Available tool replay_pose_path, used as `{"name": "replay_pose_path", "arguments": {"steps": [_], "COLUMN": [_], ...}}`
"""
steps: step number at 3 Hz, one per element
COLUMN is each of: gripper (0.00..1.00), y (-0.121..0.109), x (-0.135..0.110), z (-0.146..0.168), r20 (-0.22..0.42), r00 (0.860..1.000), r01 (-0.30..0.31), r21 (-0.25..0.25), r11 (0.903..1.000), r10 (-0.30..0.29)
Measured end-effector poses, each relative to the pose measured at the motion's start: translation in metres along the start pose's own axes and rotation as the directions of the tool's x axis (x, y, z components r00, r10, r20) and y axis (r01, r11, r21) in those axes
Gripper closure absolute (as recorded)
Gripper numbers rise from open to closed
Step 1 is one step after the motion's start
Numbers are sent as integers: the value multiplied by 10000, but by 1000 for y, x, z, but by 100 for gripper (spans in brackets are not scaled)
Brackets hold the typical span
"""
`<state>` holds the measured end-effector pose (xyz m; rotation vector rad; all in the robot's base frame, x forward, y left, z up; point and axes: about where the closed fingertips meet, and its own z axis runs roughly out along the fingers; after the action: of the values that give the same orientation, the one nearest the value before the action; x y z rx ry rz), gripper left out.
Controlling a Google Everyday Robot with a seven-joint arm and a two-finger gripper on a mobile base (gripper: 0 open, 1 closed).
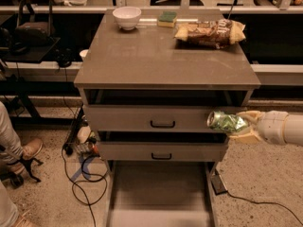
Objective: Pick green can from bottom drawer and place on counter
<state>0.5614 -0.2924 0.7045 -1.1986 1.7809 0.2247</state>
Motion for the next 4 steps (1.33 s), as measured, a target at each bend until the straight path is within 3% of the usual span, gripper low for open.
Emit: {"name": "replay_pose_path", "arguments": {"steps": [1,2,3,4], "gripper": [100,100,100,100], "y": [-16,-37,-59,-59], "x": [-20,-68,-115,-115], "z": [-30,-71,-87,-87], "r20": [96,190,158,159], "r00": [9997,9975,9950,9949], "r01": [221,662,965,965], "r21": [471,993,1201,1201], "r11": [9986,9928,9881,9881], "r10": [-226,-684,-991,-991]}}
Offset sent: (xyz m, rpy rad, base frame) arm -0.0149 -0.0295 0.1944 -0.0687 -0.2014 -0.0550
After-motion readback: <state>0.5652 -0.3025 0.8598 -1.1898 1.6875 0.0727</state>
